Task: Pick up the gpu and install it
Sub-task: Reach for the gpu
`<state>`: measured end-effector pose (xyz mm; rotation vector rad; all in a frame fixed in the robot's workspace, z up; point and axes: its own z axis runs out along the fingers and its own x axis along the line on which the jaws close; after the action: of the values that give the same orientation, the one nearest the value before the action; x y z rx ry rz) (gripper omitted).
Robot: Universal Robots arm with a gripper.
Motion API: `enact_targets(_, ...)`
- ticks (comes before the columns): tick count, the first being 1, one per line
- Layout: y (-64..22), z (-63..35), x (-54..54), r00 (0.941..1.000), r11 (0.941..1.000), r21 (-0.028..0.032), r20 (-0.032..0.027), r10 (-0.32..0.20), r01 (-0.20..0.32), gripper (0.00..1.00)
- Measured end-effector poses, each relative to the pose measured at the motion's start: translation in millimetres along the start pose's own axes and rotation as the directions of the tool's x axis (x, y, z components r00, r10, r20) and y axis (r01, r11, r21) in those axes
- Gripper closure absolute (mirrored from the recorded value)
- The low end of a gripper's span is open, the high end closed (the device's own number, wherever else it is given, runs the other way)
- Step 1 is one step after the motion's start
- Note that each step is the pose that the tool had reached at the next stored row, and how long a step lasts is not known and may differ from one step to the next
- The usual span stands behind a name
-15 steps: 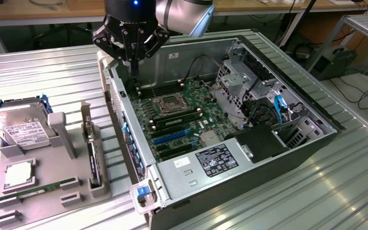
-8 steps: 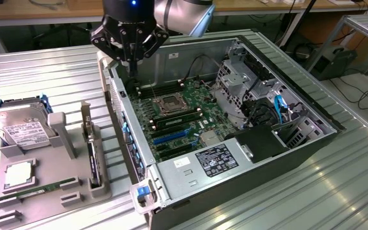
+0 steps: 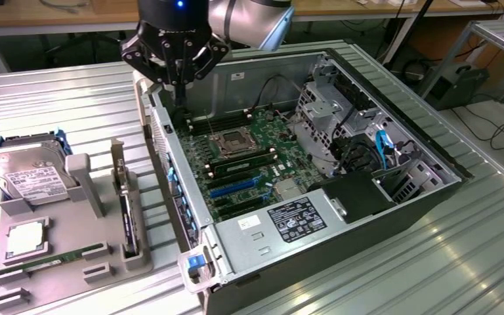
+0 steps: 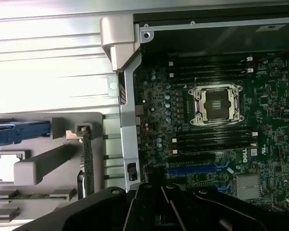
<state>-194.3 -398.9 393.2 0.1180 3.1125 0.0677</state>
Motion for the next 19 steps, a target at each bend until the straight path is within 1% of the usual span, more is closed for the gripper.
enact_targets(19,-0.6,0.2,8.2,1.0000,1.0000,0.0000,0.0000,0.000,0.000,0.89)
